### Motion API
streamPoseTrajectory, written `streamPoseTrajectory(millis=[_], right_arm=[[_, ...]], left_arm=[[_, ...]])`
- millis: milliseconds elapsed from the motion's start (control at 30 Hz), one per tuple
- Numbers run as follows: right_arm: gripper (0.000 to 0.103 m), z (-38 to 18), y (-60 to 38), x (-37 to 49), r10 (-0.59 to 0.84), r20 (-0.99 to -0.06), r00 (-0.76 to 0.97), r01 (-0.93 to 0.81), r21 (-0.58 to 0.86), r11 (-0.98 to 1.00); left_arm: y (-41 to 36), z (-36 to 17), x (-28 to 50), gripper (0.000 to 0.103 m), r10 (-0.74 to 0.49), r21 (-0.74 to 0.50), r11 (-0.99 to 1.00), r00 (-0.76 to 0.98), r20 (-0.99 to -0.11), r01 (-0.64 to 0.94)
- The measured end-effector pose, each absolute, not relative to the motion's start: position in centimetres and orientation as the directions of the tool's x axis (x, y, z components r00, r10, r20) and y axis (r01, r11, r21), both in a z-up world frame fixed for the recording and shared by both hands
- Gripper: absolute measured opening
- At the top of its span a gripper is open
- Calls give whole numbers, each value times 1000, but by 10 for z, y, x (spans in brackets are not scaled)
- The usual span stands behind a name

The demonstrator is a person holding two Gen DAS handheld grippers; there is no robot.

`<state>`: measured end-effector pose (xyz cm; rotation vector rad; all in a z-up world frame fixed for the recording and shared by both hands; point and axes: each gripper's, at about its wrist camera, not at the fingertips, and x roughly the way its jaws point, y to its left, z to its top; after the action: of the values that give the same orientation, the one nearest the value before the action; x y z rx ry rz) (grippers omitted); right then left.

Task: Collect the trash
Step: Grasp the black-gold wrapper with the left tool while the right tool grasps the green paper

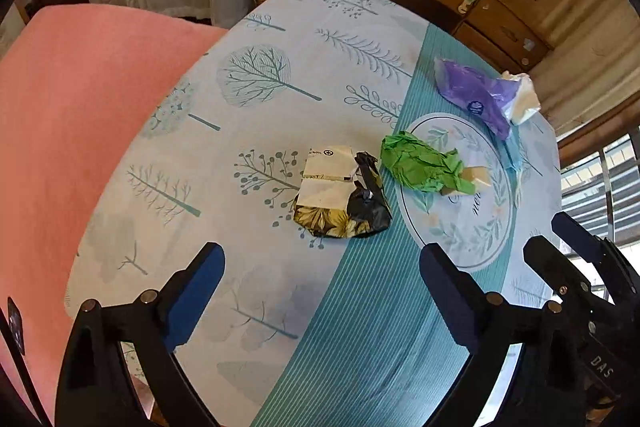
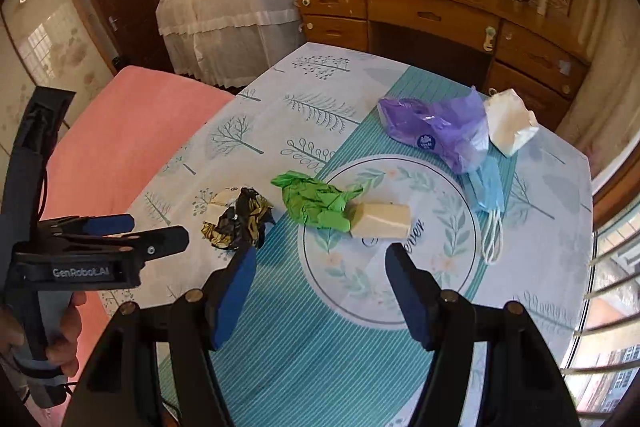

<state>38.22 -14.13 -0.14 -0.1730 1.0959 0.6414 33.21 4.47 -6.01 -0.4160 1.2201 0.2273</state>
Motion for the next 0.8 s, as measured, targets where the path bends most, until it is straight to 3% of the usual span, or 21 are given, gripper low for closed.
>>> streamPoseTrajectory(millis=[300,367,500,567,800], right_arm=[[67,-35,-99,430,397,-895,206,-716,139,684],[67,-40,-93,432,391,-900,191,-747,125,653],[67,-48,-85,436,381,-908,175,-790,102,605],[67,-51,-82,437,380,-911,163,-803,101,588],[67,-71,-73,449,349,-933,90,-815,132,564]], left_arm=[[49,-105,376,94,-34,-138,876,226,-974,-463],[46,-114,382,86,-40,-135,877,210,-977,-461],[43,-125,389,83,-84,-174,870,211,-974,-460],[41,-126,392,72,-108,-205,866,229,-967,-456],[44,-124,388,65,-115,-227,868,266,-957,-442]])
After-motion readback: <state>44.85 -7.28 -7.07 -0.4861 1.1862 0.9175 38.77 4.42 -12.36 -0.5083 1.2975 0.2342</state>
